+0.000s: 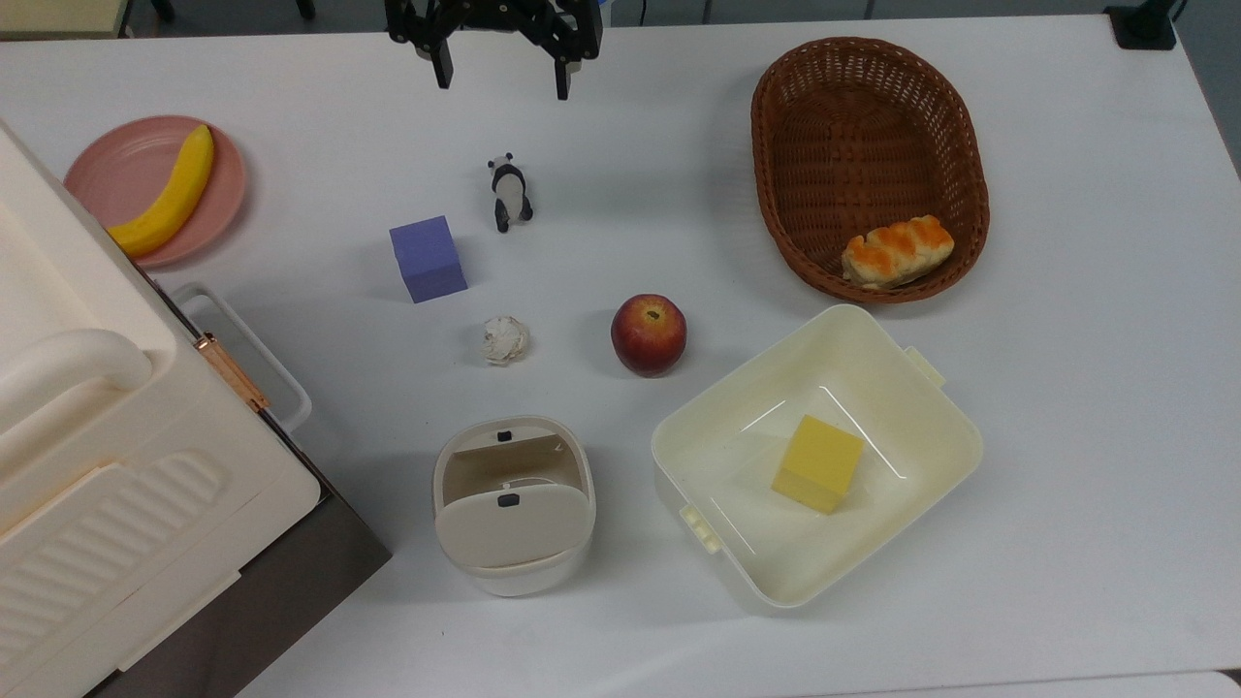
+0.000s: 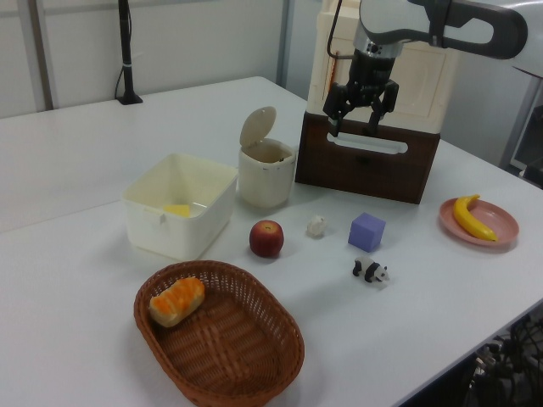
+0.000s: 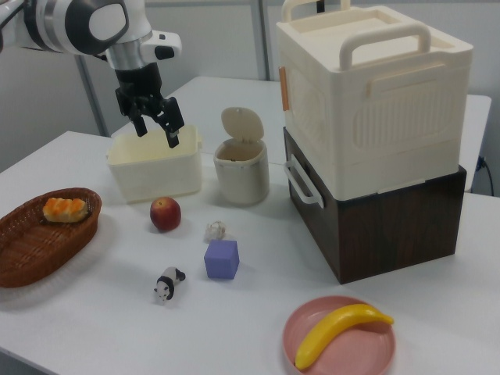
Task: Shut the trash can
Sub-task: 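Move the gripper from rest toward the small cream trash can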
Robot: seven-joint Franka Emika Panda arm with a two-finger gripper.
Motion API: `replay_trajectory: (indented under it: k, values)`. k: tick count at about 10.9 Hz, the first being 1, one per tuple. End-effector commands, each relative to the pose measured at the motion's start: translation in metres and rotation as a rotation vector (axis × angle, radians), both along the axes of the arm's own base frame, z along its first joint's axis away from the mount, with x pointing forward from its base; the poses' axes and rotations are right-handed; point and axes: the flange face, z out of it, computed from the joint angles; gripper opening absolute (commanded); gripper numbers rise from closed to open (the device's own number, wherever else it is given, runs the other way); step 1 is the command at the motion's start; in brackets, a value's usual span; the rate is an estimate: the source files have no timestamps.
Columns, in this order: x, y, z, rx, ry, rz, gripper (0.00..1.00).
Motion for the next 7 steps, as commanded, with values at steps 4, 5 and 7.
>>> replay_trajectory:
  k: [4,5,7]
  values:
    - [-0.002,-0.003,0.003,-0.002,0.057,0.015,1.0]
    - [-0.001,-0.009,0.015,0.001,0.037,0.001,1.0]
    - [-0.004,-0.032,0.019,0.012,0.053,-0.026,1.0]
